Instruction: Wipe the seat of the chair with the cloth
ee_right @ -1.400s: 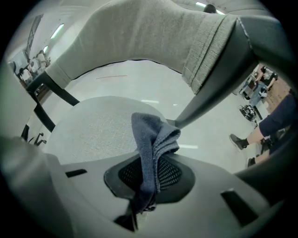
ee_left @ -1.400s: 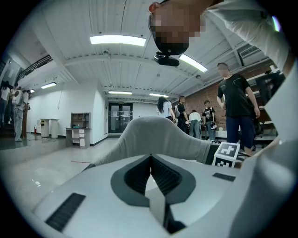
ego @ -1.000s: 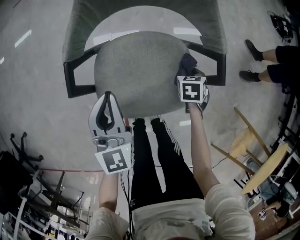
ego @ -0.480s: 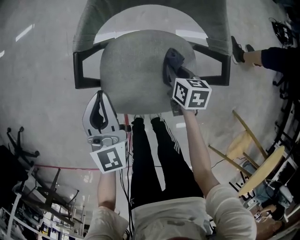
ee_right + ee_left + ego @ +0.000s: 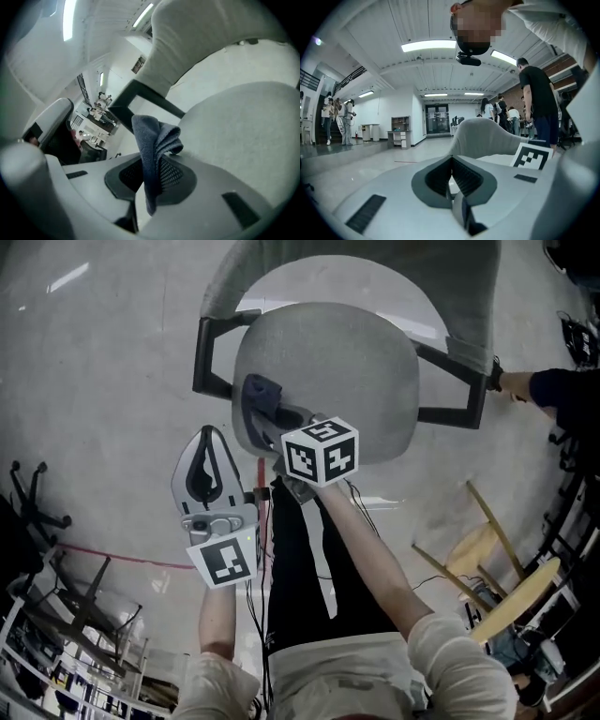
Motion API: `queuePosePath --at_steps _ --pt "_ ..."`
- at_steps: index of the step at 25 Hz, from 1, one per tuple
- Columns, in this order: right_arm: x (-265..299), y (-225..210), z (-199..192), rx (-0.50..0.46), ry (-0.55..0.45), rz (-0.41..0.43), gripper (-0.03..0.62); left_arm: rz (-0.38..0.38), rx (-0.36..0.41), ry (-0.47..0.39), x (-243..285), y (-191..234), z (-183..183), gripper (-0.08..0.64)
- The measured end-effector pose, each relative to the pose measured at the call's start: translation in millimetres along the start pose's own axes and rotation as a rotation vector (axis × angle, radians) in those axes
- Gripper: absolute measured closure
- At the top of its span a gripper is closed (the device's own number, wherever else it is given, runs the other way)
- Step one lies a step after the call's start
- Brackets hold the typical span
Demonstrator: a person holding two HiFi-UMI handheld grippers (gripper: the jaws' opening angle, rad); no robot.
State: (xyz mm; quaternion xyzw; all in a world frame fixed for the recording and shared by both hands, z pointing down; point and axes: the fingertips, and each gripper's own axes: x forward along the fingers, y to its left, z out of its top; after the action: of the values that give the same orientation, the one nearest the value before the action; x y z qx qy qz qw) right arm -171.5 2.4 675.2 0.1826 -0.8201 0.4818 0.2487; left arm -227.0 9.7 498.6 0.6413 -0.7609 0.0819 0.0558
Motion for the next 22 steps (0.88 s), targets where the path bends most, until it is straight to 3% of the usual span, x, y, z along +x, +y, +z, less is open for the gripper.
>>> queuePosePath --at_steps 4,11,15,22 --pt "30 18 -35 0.085 0.069 0.074 0.543 0.042 -0.020 0.007 -10 8 -2 0.545" --pt "62 7 -87 0.064 0.192 0.025 0.543 0.059 -0.010 -0.003 -17 17 -3 0.545" --pt "76 8 -94 0.040 0.199 -0.001 0.543 0.084 -0.007 0.004 -20 30 -15 0.545" --pt "63 0 -87 0.053 0.185 -0.042 0.543 0.042 0.003 0.004 -13 11 -7 0.545"
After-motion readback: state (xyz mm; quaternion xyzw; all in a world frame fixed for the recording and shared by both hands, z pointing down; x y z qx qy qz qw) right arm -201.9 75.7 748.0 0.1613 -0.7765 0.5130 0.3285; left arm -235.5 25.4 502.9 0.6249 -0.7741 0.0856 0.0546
